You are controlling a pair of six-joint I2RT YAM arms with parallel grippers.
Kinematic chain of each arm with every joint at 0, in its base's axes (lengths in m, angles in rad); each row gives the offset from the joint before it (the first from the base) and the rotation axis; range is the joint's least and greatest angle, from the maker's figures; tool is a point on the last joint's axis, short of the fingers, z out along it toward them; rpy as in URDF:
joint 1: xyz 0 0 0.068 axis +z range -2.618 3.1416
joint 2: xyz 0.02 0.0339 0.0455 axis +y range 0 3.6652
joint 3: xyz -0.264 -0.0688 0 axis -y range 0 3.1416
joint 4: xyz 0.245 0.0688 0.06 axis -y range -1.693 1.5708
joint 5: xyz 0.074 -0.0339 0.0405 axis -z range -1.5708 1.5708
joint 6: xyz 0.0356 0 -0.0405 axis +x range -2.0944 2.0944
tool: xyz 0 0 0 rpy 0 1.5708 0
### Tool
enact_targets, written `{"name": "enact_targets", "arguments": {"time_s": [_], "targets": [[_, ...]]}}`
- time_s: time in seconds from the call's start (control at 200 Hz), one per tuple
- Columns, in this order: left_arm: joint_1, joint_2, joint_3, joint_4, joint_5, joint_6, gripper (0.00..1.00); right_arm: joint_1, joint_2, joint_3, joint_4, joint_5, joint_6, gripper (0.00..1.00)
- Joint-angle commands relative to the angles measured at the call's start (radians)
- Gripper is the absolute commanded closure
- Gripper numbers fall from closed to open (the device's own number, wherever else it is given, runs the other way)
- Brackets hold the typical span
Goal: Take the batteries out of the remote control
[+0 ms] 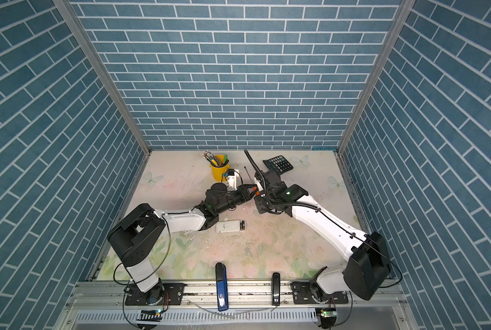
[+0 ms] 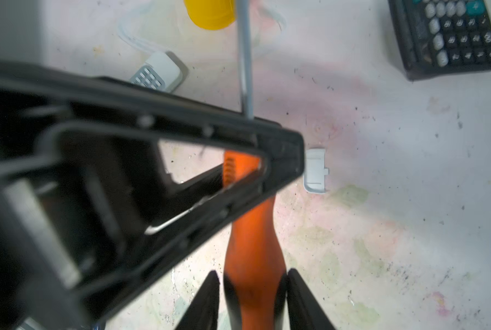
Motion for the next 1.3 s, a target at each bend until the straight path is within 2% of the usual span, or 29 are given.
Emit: {"name": "enact_targets", "arguments": {"time_s": [0.0,0.105,0.19,0.375,0.5,0.765,0.97,1.295], "targets": [[0.053,0.061,0.035,0.068,0.009,-0.134,1.00,0.005,-0.103,-0.076,0.138,0.040,0.044,0.47],[0.085,0.082,0.079,0.110,0.015,-0.236,1.00,0.006,-0.168,-0.152,0.255,0.073,0.071,0.41],[0.099,0.075,0.111,0.102,0.010,-0.282,1.00,0.006,-0.213,-0.212,0.366,0.087,0.090,0.40],[0.111,0.027,0.179,0.048,0.006,-0.322,1.00,0.003,-0.249,-0.312,0.572,0.119,0.101,0.41],[0.111,-0.008,0.215,0.002,0.017,-0.327,1.00,-0.008,-0.238,-0.327,0.669,0.088,0.078,0.41],[0.098,-0.077,0.201,-0.041,0.017,-0.312,1.00,-0.071,-0.243,-0.333,0.782,-0.011,0.079,0.42],[0.077,-0.077,0.219,-0.053,0.015,-0.304,1.00,-0.097,-0.230,-0.306,0.808,-0.099,0.072,0.45],[0.047,-0.047,0.240,0.003,0.011,-0.348,1.00,-0.105,-0.200,-0.279,0.831,-0.108,0.065,0.46]]}}
